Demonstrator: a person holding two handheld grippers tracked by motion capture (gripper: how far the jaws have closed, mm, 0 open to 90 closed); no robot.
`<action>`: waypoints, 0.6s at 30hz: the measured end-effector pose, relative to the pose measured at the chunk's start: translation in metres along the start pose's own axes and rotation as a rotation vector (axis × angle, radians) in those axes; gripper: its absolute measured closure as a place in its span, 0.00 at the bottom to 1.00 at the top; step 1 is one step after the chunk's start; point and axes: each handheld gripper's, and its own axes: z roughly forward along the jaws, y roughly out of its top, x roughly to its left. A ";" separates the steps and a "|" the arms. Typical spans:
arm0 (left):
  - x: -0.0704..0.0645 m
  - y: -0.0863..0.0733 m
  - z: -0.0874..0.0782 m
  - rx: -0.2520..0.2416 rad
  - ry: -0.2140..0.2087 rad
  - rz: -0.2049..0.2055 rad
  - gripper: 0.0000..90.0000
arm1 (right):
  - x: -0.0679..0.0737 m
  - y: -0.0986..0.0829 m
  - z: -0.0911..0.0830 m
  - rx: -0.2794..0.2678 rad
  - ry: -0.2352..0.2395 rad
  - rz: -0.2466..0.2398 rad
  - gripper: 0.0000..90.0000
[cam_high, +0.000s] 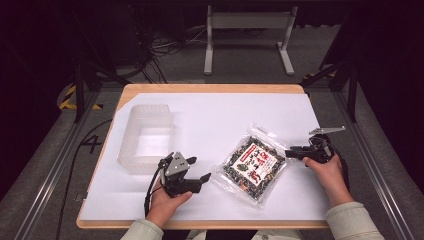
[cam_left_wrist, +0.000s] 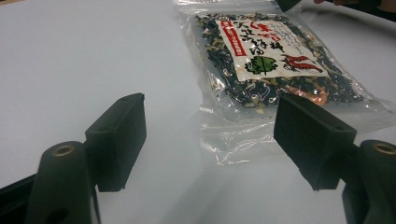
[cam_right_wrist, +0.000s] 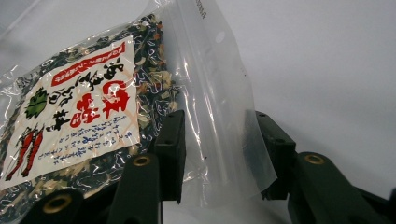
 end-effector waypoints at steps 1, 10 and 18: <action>0.000 0.000 0.000 0.001 0.000 0.000 0.29 | 0.000 0.000 0.000 0.001 0.003 0.000 0.68; 0.000 0.000 0.001 0.006 -0.003 -0.005 0.29 | -0.005 -0.001 0.002 0.030 0.075 0.040 0.76; 0.000 -0.001 0.002 0.010 -0.005 -0.004 0.29 | -0.006 -0.001 0.001 0.035 0.103 0.058 0.94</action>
